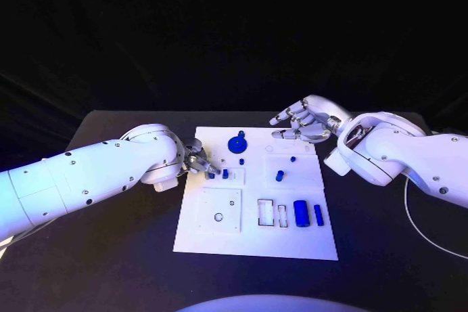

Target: Assemble the parts on the task board

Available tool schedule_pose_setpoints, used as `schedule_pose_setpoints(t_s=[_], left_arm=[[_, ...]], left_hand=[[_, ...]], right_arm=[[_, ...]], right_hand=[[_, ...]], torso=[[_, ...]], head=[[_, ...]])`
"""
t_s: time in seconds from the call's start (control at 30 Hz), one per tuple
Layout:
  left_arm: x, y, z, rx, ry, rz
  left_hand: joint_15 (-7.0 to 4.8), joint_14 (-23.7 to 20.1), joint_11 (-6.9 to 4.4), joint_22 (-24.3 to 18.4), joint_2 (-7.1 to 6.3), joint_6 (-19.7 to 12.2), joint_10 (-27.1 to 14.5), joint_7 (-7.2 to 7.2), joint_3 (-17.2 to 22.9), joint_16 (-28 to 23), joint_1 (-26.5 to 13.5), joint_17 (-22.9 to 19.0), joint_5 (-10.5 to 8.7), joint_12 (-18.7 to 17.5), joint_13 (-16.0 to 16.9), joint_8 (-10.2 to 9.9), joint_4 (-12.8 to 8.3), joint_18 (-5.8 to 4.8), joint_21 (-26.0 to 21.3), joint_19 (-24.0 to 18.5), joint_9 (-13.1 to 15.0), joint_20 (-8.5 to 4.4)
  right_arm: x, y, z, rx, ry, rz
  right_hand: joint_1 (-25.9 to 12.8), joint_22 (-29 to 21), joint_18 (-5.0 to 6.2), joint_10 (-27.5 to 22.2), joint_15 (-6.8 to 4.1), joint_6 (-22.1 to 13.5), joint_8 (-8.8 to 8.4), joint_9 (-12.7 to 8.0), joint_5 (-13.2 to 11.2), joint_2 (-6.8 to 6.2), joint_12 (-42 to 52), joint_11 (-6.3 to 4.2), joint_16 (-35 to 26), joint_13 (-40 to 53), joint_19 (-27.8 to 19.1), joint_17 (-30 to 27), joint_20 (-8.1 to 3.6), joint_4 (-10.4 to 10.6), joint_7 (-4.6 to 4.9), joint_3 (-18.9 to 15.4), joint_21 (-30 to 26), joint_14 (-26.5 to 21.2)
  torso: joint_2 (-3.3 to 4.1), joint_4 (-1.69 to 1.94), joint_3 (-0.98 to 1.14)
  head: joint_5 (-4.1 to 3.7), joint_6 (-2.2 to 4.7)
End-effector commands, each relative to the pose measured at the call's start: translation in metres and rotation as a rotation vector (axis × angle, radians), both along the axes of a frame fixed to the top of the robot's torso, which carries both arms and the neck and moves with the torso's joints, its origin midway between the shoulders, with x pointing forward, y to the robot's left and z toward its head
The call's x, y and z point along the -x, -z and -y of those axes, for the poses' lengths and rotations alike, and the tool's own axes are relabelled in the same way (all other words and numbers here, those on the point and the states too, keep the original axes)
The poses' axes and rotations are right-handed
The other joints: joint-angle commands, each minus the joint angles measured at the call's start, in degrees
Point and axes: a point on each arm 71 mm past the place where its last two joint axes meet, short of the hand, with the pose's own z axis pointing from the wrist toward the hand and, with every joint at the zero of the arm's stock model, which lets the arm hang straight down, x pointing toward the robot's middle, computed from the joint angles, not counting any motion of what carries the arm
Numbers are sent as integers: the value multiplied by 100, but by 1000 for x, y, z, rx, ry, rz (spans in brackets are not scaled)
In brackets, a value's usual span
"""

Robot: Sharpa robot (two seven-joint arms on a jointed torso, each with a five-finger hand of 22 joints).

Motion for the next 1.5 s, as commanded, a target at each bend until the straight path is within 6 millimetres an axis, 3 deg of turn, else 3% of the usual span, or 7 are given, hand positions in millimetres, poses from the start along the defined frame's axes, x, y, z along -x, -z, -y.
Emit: schedule_pose_setpoints(t_s=[0.03,0.9,1.03,1.13,1.33,1.4,1.5], left_arm=[[1,2,1,-3,2,-7],[1,-11,-9,229,-77,109],[0,-14,-11,329,-86,112],[-2,-18,-14,393,-99,144],[-5,-27,-4,478,-3,264],[-5,-31,4,481,71,327],[-4,-36,17,478,178,419]], left_hand=[[-50,603,10,1282,-43,43,45,19,-225,17,-133,1509,-14,41,14,-41,72,-107,42,471,-13,-37],[-70,603,5,1249,89,44,4,15,-1673,17,-401,1509,-18,-40,-37,-81,743,-93,-15,450,-32,-60],[-38,603,49,1043,157,-86,-181,66,-1903,17,-319,1509,-2,-300,-317,-134,873,-25,-263,336,-45,-36],[49,598,160,490,176,-353,-750,188,-2122,7,-173,1495,11,-1125,-1207,-257,947,145,-947,19,-87,33],[425,-713,620,-2169,301,-1243,-2299,653,-2070,-2179,1133,-971,36,-2564,-2476,-654,452,770,-4509,-1846,-348,354],[614,-1688,797,-2524,357,-1446,-2758,824,-1772,-3479,1796,-2197,29,-3073,-2847,-856,157,764,-5078,-2254,-554,495],[730,-2251,942,-2861,225,-1408,-2945,894,-1355,-4294,2386,-2900,13,-3803,-3540,-1244,-118,819,-5576,-2512,-1001,615]], right_arm=[[1,0,-1,1,-14,2],[0,1,-2,0,-18,1],[0,1,-2,1,-17,0],[0,1,-1,1,-17,-1],[0,1,-1,1,-14,-1],[0,1,-1,0,-13,0],[0,1,-1,-1,-13,2]], right_hand=[[-46,-5,66,-9,-7,39,29,1,31,13,-5,-22,-21,-5,-41,-9,-12,16,-20,23,-20,219],[-51,-21,70,-16,-7,37,28,1,33,9,-15,-21,-29,-14,-51,-20,-12,18,-19,21,-30,217],[-51,-21,70,-16,-7,37,28,1,33,9,-15,-21,-29,-14,-51,-20,-12,18,-19,21,-30,217],[-51,-21,70,-16,-7,37,28,1,33,9,-15,-21,-29,-14,-51,-20,-12,18,-19,21,-30,217],[-51,-21,70,-16,-7,37,28,1,33,9,-15,-21,-29,-14,-51,-20,-12,18,-19,21,-30,217],[-50,-29,71,-19,-7,37,28,0,38,9,-18,-21,-37,-19,-55,-30,-12,18,-20,23,-35,216],[-50,-29,71,-19,-7,37,28,0,38,9,-18,-21,-37,-19,-55,-30,-12,18,-20,23,-35,216]], torso=[[0,-1,-1],[0,2,-2],[-2,5,4],[0,8,3],[-2,7,4],[-1,4,0],[4,-1,-4]], head=[[-3,3],[-23,4],[-37,10],[-43,16],[-42,32],[-41,38],[-45,57]])
